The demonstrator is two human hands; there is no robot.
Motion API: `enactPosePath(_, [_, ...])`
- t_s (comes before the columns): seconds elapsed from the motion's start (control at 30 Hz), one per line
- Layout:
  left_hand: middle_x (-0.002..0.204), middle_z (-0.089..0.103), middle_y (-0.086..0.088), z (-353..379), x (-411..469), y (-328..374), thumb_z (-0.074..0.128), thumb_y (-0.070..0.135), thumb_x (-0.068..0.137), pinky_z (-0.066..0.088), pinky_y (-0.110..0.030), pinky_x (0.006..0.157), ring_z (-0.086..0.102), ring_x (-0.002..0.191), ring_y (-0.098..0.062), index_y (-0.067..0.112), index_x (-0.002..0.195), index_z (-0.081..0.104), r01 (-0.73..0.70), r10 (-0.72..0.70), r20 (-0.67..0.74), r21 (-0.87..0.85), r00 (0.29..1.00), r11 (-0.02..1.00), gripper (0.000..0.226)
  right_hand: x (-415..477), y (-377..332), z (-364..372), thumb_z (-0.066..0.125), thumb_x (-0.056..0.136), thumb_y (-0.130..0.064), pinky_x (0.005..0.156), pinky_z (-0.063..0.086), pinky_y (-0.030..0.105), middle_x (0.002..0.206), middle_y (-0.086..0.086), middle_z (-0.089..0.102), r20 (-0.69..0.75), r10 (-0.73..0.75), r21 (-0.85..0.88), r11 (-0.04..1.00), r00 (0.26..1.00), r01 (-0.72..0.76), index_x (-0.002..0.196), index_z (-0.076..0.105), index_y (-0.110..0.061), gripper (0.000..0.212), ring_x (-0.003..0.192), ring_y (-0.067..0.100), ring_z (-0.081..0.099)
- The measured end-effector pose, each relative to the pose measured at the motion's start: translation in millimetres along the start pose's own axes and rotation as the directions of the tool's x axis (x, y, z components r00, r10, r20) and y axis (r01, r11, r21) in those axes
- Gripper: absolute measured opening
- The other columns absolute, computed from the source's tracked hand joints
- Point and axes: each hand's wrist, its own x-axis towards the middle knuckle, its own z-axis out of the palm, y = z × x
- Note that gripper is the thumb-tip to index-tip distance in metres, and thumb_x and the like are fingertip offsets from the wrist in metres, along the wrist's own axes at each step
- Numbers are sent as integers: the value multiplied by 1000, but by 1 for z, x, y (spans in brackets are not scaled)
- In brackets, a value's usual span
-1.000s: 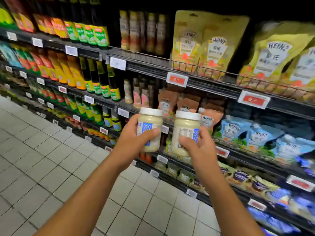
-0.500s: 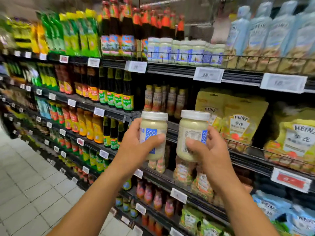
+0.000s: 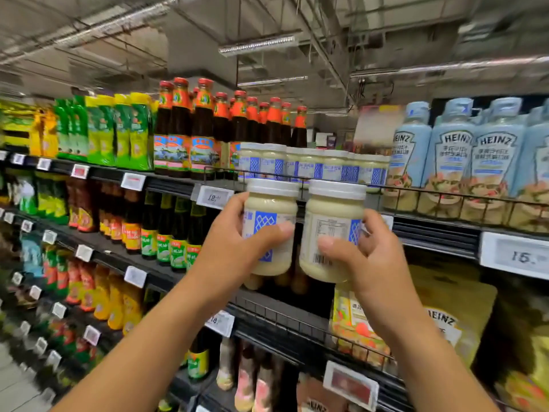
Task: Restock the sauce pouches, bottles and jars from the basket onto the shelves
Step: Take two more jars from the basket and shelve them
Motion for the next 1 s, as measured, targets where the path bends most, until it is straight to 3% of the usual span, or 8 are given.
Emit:
enactPosePath(0.27, [107,75,-3,-11,68,19,79,32,72,57,-28,67,73,97,-22,20,120,58,-89,92,105,-39,990,995,53,67,-21,7,82,69,-21,67,60,28,97,0,79,-13,-45,-59,997,999,44,117,59,-12,54,88,18,76])
enactPosePath(0.43, [104,74,-5,-20,124,32,82,38,58,61,-40,75,72,97,-25,17,119,55,-191,189,122,-1,974,982,69,109,-26,19,81,77,-14,63,60,28,93,3,78,-59,-82,-125,989,995,74,116,58,-8,45,83,20,76])
enactPosePath(0.53, [104,74,-6,-29,162,36,82,41,56,61,-39,71,73,96,-25,16,120,55,-225,224,172,-12,959,974,74,137,-27,27,78,80,-12,71,63,37,95,6,78,-122,-115,-231,969,986,85,112,60,-10,37,88,22,76])
enactPosePath(0.77, [106,75,-4,-40,242,27,92,37,59,60,-33,72,74,95,-18,13,124,55,-212,204,355,-17,912,977,79,192,-26,33,82,74,-20,88,58,53,106,9,75,-202,-87,-443,896,976,-12,114,61,-9,47,100,25,72])
enactPosePath(0.87, [106,75,0,-41,263,15,91,42,55,59,-31,77,73,96,-14,17,126,55,-196,175,426,7,888,980,84,206,-20,26,85,71,-26,82,60,40,105,6,75,-217,-56,-542,837,975,-73,111,65,-14,47,99,20,72])
enactPosePath(1.0, [103,76,3,-39,279,-5,92,38,53,60,-30,77,73,93,-12,19,123,57,-194,132,507,71,852,978,81,213,-9,13,83,75,-16,57,49,13,82,-4,77,-173,9,-608,786,985,-114,81,78,-25,13,71,2,70])
